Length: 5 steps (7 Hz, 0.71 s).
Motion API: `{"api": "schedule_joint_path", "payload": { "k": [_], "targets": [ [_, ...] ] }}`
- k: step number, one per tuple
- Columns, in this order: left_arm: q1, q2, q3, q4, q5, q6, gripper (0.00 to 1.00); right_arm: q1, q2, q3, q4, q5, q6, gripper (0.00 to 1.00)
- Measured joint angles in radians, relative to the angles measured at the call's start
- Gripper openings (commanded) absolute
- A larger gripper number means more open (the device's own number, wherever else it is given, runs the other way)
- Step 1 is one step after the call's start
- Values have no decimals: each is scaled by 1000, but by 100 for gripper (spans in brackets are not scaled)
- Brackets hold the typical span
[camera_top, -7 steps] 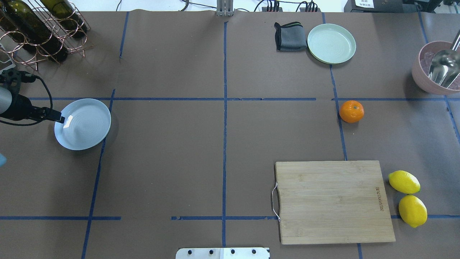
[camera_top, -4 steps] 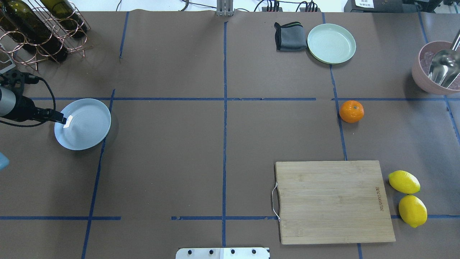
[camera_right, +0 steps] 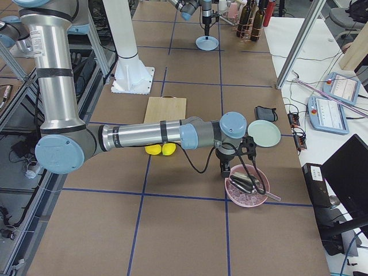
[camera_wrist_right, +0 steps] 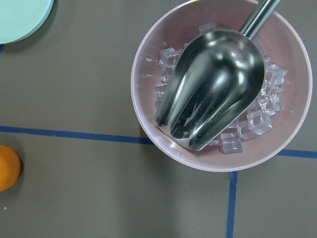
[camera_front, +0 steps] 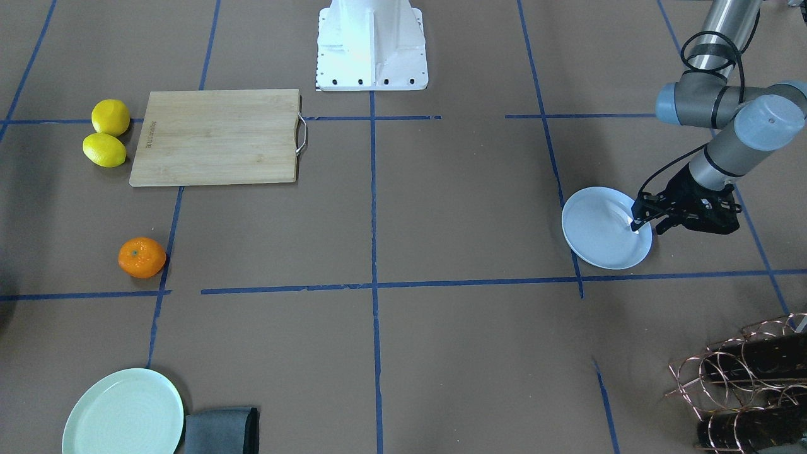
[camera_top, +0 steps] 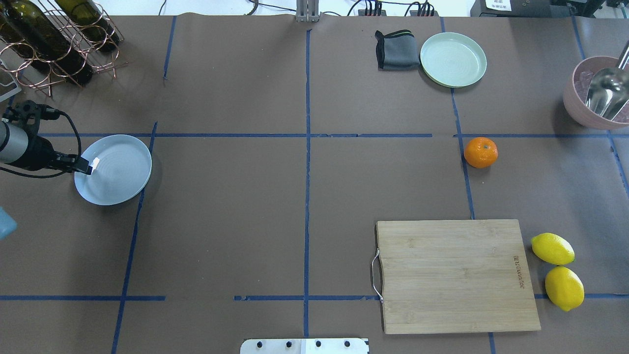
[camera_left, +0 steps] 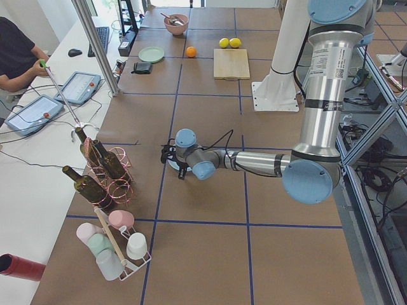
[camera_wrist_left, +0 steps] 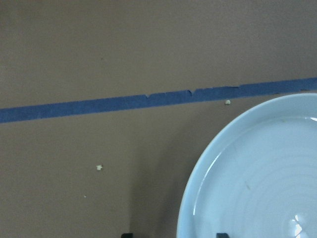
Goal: Pick orange to plate
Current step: 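Move the left gripper to the rim of the light blue plate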
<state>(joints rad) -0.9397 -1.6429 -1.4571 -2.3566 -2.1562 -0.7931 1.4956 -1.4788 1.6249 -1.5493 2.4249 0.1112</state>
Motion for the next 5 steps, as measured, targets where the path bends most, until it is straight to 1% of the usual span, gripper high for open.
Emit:
{"api": "schedule_joint_path", "payload": {
  "k": [1,2,5],
  "targets": [
    [0,0,0,-1,0,0,5,0,0,1,0,0,0,100],
    [1,1,-2,-1,-1,2,0,0,0,1,0,0,1,100],
    [-8,13,-32,0,-13,3,0,0,0,26,0,0,28,100]
  ]
}}
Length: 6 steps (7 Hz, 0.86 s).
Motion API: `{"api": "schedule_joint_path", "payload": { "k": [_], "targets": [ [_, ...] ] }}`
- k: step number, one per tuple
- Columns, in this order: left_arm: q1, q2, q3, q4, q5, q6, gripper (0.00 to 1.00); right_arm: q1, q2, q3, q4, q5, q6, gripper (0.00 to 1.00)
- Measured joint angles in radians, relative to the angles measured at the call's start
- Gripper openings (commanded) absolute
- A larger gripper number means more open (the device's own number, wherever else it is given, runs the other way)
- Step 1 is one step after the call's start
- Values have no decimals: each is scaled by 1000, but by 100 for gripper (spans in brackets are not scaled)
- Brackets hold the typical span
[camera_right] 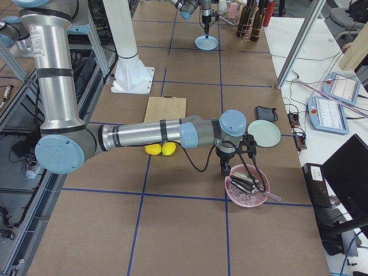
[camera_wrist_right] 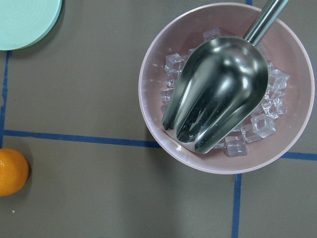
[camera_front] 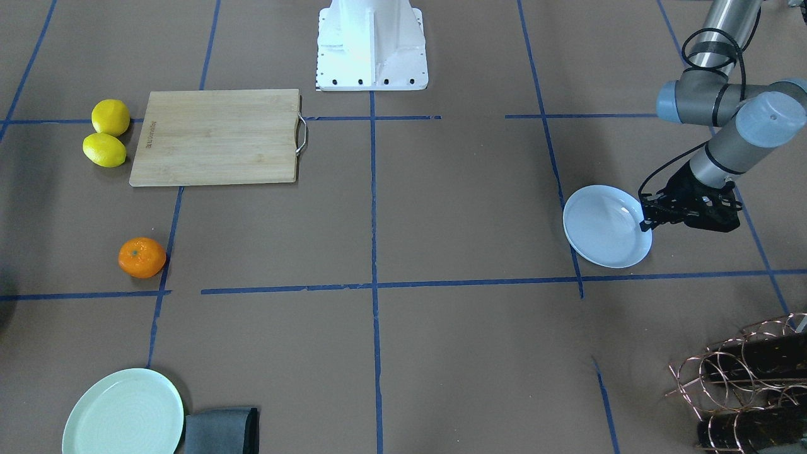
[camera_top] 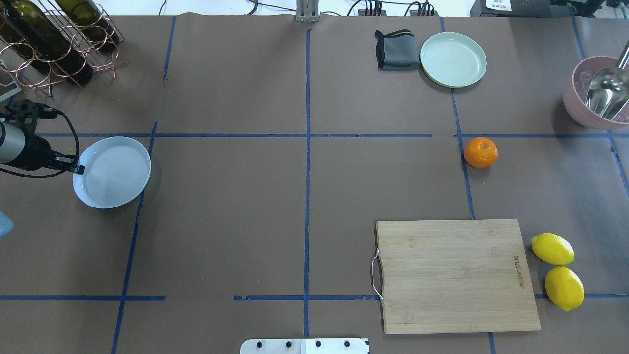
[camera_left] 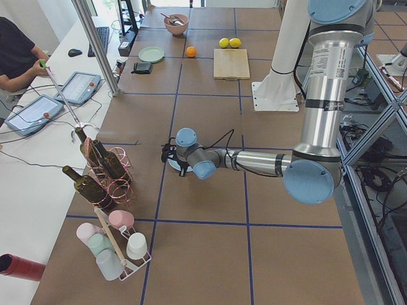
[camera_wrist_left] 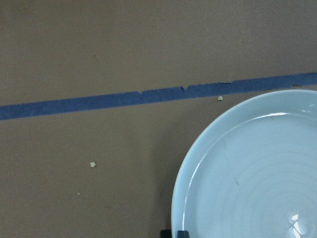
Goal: Pick orange to plate
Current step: 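Slide the light blue plate to center with left gripper while right reaches orange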
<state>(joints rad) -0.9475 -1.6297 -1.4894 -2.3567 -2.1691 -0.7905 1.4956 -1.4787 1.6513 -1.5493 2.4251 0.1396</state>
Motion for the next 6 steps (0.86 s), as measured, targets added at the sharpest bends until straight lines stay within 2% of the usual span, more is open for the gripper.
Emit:
{"api": "schedule_joint_path", "payload": {
  "k": [1,3,4,6],
  "targets": [
    [-17,1,-15,5,-32,0,0,0,0,17,0,0,25,100],
    [-105,-10,-42,28,-175,-2,0,-21,14,29,4,1,68,100],
    [-132,-40,-61,82,-222,-8,0,-59,28,30,32,-2,129,100],
    [-134,-178,-86,208,-244,-164,0,-184,37,30,196,-48,375,100]
  ]
}}
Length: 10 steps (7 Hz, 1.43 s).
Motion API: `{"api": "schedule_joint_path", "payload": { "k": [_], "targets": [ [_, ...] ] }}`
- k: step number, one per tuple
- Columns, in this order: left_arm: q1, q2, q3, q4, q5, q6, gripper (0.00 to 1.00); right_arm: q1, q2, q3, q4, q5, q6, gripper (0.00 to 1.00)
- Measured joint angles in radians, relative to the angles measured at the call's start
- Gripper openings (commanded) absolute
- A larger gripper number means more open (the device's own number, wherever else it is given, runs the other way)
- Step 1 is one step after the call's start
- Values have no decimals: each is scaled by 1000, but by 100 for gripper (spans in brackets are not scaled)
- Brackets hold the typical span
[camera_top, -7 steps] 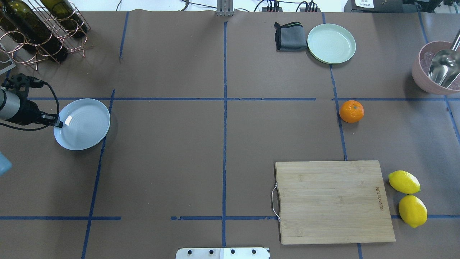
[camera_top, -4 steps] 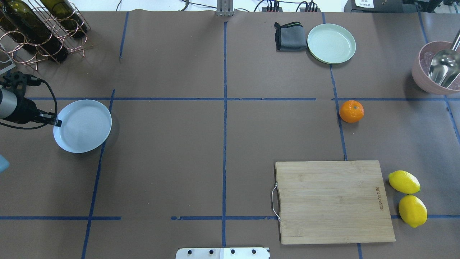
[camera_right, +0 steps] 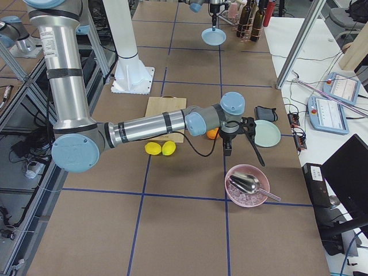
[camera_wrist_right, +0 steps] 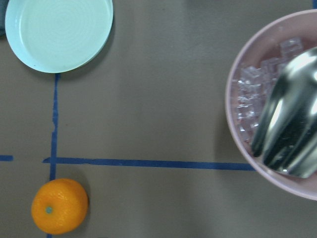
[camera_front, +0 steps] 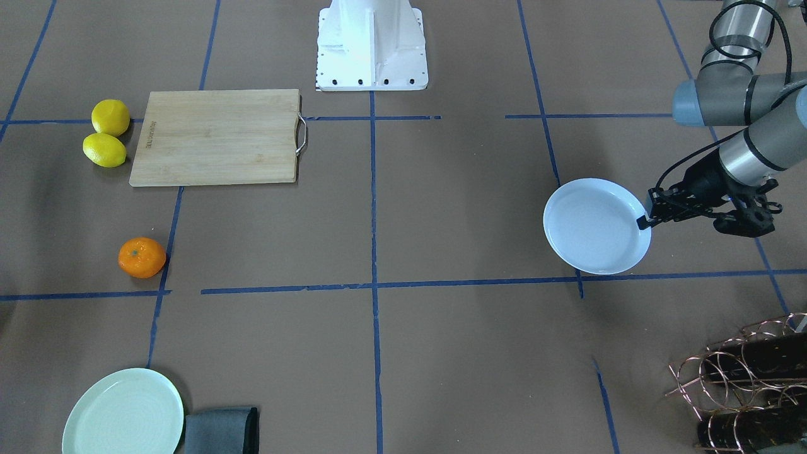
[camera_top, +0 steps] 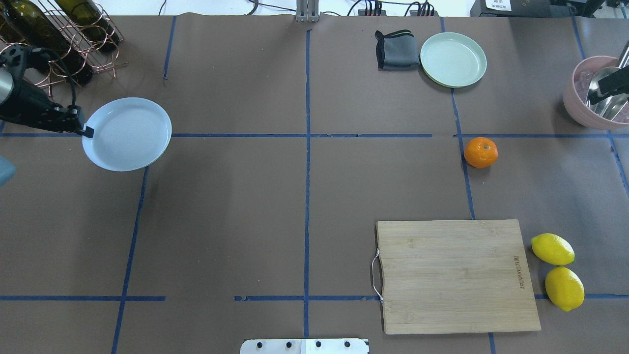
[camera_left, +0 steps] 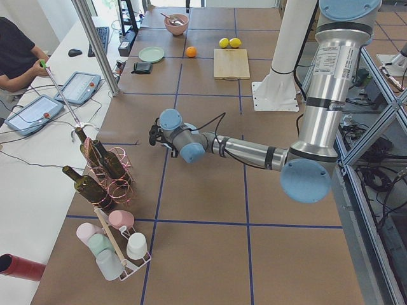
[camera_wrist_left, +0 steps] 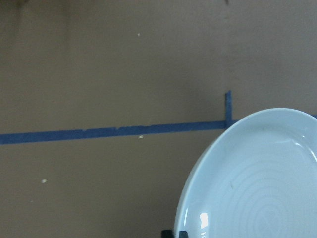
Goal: Pick orange to plate
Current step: 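Slide the light blue plate to center with left gripper while right reaches orange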
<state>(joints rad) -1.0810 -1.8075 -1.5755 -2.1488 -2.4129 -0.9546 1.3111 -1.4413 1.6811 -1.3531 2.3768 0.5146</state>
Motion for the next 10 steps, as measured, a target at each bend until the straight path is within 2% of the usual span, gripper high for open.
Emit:
{"api": "schedule_joint_path", "payload": {
  "k": [2,5,7,8,9,10],
  "targets": [
    [93,-138,-6,29,26,-282,0,-113,16,0,128,-59,213,100],
    [343,-313,33,31,213,-621,0,-202,53,1,154,-109,334,100],
    [451,-409,121,9,359,-716,0,-248,58,9,156,-147,367,100],
    [469,-430,145,-1,389,-732,0,-265,59,18,155,-162,383,100],
    [474,-434,154,-5,400,-733,9,-276,59,23,155,-170,392,100],
    [474,-430,157,-6,403,-724,99,-282,59,25,155,-174,396,100]
  ]
}}
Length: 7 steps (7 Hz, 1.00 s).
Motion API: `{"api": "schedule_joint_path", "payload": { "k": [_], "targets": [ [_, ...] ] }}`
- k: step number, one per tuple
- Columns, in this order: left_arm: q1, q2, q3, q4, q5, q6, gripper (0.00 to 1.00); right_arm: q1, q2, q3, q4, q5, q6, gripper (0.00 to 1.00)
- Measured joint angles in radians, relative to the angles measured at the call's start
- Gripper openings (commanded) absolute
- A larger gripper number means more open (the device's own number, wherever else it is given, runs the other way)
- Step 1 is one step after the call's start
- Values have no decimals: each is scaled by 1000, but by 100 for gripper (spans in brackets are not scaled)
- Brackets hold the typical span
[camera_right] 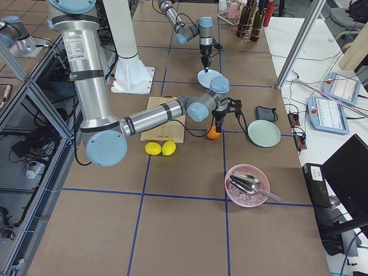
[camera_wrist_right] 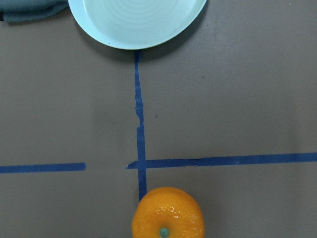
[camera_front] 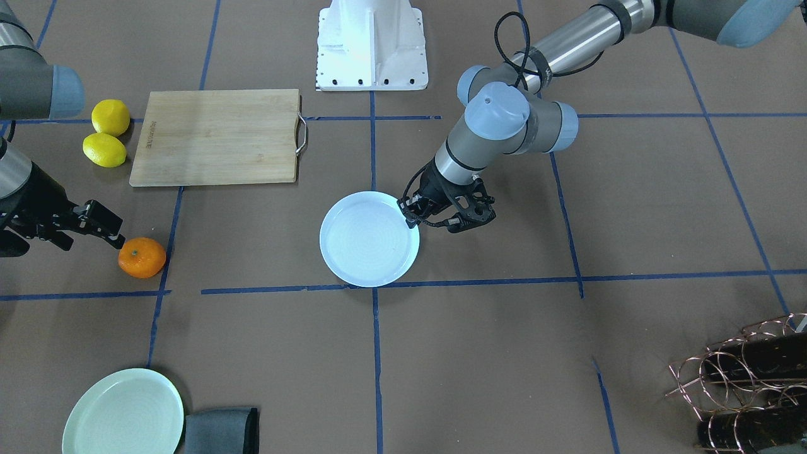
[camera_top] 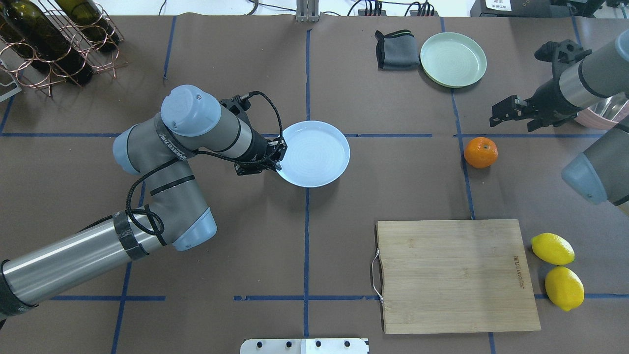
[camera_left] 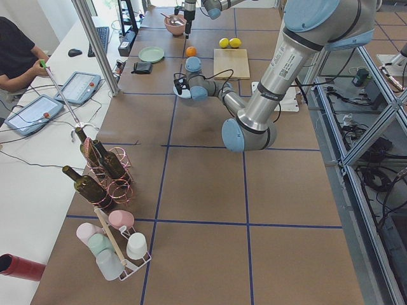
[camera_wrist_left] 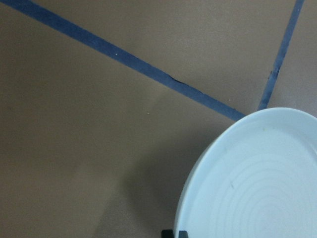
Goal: Pick orange to plate
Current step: 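Slide the light blue plate to center with left gripper while right reaches orange, then close the right gripper on the orange while the left gripper withdraws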
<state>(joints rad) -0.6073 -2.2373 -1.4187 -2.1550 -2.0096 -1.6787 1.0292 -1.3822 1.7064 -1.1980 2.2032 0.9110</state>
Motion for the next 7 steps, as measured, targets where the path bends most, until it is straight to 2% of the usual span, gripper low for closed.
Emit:
{"api": "schedule_joint_path", "payload": {
  "k": [4,7],
  "targets": [
    [-29,25,-28,3,24,79,100,-40,-2,-1,1,-45,3,100],
    [-135,47,-74,11,-46,166,100,-115,-3,-22,2,-126,1,100]
  ]
}}
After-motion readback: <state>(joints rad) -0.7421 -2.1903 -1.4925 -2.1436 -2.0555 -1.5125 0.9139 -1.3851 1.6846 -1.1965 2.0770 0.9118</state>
